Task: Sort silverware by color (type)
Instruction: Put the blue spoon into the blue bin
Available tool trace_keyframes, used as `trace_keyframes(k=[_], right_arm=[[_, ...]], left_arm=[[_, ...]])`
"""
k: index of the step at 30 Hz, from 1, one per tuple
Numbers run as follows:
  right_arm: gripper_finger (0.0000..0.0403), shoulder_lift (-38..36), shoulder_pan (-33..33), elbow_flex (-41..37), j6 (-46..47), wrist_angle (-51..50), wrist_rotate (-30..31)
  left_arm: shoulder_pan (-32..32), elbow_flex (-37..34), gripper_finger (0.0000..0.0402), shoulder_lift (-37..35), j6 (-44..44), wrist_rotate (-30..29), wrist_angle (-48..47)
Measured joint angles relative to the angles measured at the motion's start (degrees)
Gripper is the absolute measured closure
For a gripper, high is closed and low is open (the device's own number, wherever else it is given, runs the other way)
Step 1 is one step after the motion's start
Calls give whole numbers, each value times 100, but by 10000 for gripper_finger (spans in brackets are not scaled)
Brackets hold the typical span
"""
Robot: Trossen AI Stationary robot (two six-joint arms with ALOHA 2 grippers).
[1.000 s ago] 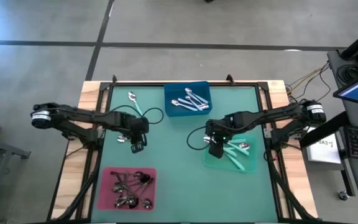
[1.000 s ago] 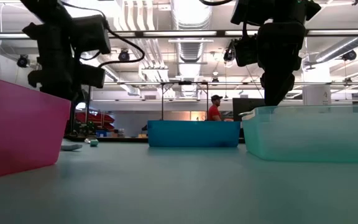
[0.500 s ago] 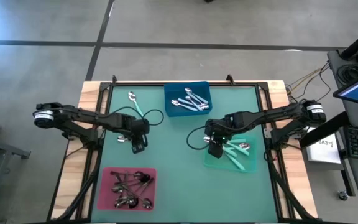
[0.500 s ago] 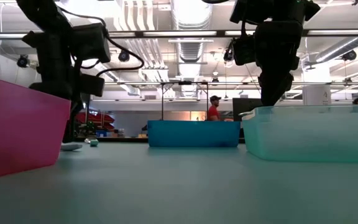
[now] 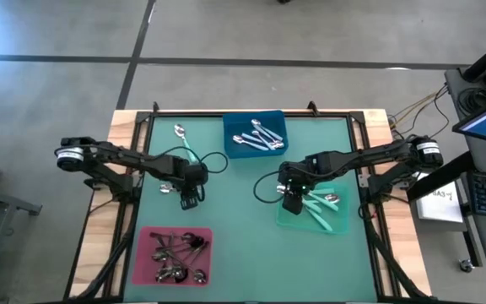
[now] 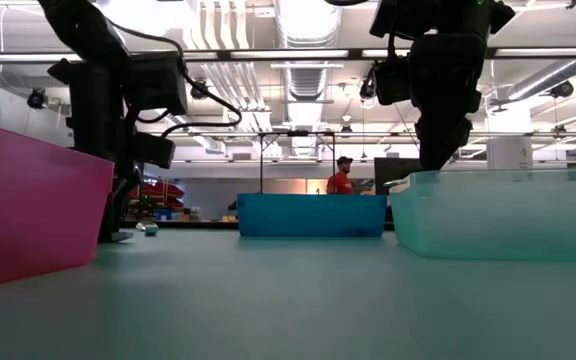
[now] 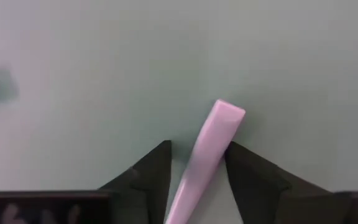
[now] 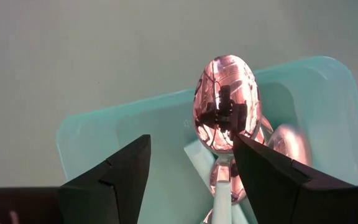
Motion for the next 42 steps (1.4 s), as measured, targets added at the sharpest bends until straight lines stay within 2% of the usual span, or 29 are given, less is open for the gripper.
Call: trace_keyframes(k=[6,7,14,23,28,32,37,39,42], right_arm=[[184,0,1,2,-1,23,0],[184,0,1,2,-1,26,0],[184,0,1,2,0,108,0],[184,0,1,2,1,146,2],[184,0,1,2,-53,175,2],[184,0,-12,2,-1843,325,203],[184,0,-12,4,-4112,327,210],[184,0,-12,2,-4717,349,214],[184,0,-12,2,-5123,509,191]], left_arm=[[0,0,368,-53,-59,11,28],[0,-18,372,-103,-121,9,39],[0,-81,372,-609,-239,-2,-22],[7,87,372,-1894,-555,-44,-241],[7,474,372,-2497,-632,-406,-80],[4,885,371,-2730,-530,-934,148],[7,1384,370,-2776,82,-1410,334],[13,1561,369,-2731,295,-1554,518],[32,1771,369,-2617,728,-1570,913]])
